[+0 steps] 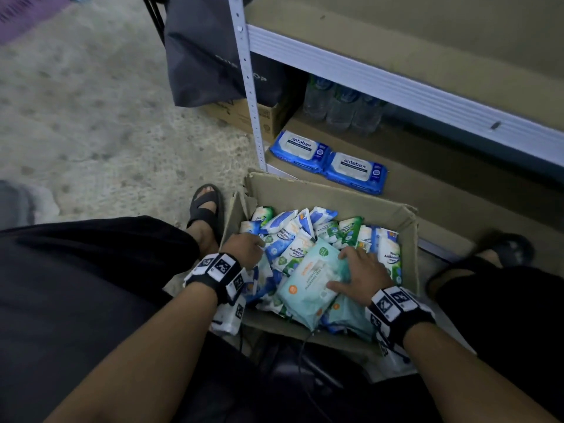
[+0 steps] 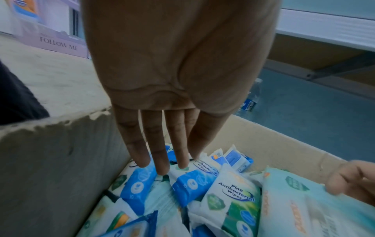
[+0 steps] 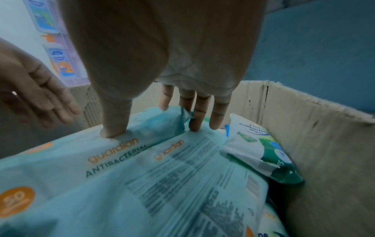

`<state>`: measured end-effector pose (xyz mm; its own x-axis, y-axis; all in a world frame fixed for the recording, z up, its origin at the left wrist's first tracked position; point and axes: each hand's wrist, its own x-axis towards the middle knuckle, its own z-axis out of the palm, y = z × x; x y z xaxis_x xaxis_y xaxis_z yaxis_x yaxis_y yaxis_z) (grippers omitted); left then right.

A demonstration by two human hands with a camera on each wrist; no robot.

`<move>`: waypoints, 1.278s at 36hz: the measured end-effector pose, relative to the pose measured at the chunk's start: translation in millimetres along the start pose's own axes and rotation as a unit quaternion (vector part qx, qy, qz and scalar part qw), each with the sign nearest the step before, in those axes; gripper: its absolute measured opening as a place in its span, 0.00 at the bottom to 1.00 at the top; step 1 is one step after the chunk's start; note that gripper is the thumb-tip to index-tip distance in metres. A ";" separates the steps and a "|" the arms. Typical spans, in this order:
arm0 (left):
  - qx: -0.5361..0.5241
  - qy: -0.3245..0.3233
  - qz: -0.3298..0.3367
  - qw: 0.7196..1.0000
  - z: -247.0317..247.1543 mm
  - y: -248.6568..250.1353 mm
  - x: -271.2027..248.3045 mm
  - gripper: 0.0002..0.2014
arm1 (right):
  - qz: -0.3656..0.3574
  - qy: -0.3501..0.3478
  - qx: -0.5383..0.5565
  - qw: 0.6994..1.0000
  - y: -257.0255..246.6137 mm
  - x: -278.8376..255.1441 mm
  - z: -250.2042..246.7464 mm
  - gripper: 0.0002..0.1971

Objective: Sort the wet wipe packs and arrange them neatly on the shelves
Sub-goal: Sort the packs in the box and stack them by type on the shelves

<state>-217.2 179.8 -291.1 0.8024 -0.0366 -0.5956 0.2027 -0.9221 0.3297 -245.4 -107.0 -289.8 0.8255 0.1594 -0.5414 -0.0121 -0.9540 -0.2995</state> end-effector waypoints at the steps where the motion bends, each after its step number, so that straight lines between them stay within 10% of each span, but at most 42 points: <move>1: 0.000 -0.002 -0.007 1.000 1.1 -2.0 1.6 0.16 | 0.006 -0.002 0.011 1.000 0.5 0.7 -0.2 0.37; 5: -0.001 -0.031 -0.034 0.999 6.2 -5.9 6.0 0.17 | 0.022 -0.033 0.010 0.999 4.3 6.8 -1.9 0.47; 16: 0.013 -0.092 -0.048 0.994 24.2 -5.9 15.6 0.25 | 0.059 0.007 0.013 0.998 27.3 15.4 -14.1 0.39; 46: -0.073 -0.019 -0.071 0.995 21.6 43.5 34.9 0.28 | 0.176 0.011 0.040 0.983 53.0 19.7 -35.7 0.32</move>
<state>-192.5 130.1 -313.4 0.7385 0.0726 -0.6703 0.3936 -0.8536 0.3412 -209.6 -163.5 -288.3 0.7743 -0.1840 -0.6054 -0.3434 -0.9259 -0.1578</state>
